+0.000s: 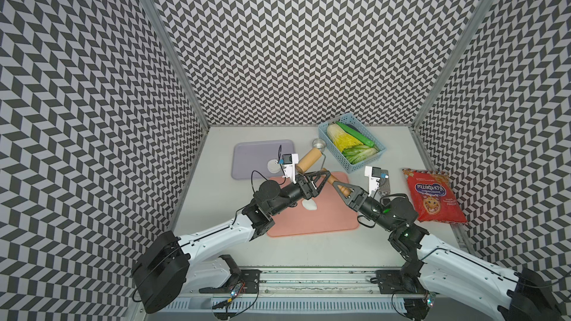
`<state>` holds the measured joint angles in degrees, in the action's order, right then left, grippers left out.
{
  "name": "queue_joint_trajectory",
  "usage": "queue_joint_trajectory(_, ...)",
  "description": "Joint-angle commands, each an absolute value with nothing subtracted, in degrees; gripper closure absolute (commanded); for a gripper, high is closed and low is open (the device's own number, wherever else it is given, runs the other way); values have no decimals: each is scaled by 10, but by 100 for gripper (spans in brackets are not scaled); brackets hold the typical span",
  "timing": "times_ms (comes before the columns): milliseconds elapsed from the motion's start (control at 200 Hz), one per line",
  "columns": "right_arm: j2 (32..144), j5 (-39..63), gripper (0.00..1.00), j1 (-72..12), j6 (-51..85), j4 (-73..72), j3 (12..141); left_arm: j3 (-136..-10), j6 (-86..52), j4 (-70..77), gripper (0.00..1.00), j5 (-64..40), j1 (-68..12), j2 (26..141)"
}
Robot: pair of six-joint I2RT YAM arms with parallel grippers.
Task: Roll out the dumpling wrappers from the dough
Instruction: Pick up the rolling pin from the center of the board.
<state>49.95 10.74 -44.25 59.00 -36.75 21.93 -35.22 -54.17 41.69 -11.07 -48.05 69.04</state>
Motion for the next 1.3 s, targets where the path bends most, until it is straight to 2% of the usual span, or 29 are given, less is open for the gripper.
queue_joint_trajectory(0,504,138,100,-450,575,-454,256,-373,-524,431,34,-127,-486,699)
queue_joint_trajectory(70,510,146,100,-452,574,-450,259,-372,-522,439,46,-128,-485,701)
queue_joint_trajectory(225,516,160,100,-452,570,-443,256,-367,-515,432,58,-111,-485,690)
queue_joint_trajectory(396,515,164,100,-453,563,-434,254,-372,-511,425,92,-110,-484,685)
queue_joint_trajectory(486,510,163,100,-453,549,-417,260,-374,-511,424,100,-112,-485,686)
queue_joint_trajectory(571,503,156,100,-453,545,-406,261,-373,-514,427,100,-118,-485,690)
queue_joint_trajectory(616,502,157,94,-453,543,-403,262,-373,-516,431,100,-121,-484,691)
queue_joint_trajectory(651,502,159,85,-453,538,-398,265,-371,-520,437,100,-122,-484,691)
queue_joint_trajectory(736,499,161,55,-453,530,-379,270,-366,-530,448,100,-120,-484,688)
queue_joint_trajectory(826,487,150,41,-453,529,-371,266,-365,-534,453,100,-121,-484,683)
queue_joint_trajectory(881,479,143,38,-453,527,-368,263,-363,-537,453,100,-120,-485,680)
queue_joint_trajectory(1026,466,137,40,-453,527,-364,259,-354,-541,452,100,-106,-484,671)
queue_joint_trajectory(1212,465,134,48,-452,526,-355,261,-353,-538,440,100,-111,-484,670)
queue_joint_trajectory(1292,465,123,38,-453,517,-322,271,-348,-540,440,100,-110,-484,666)
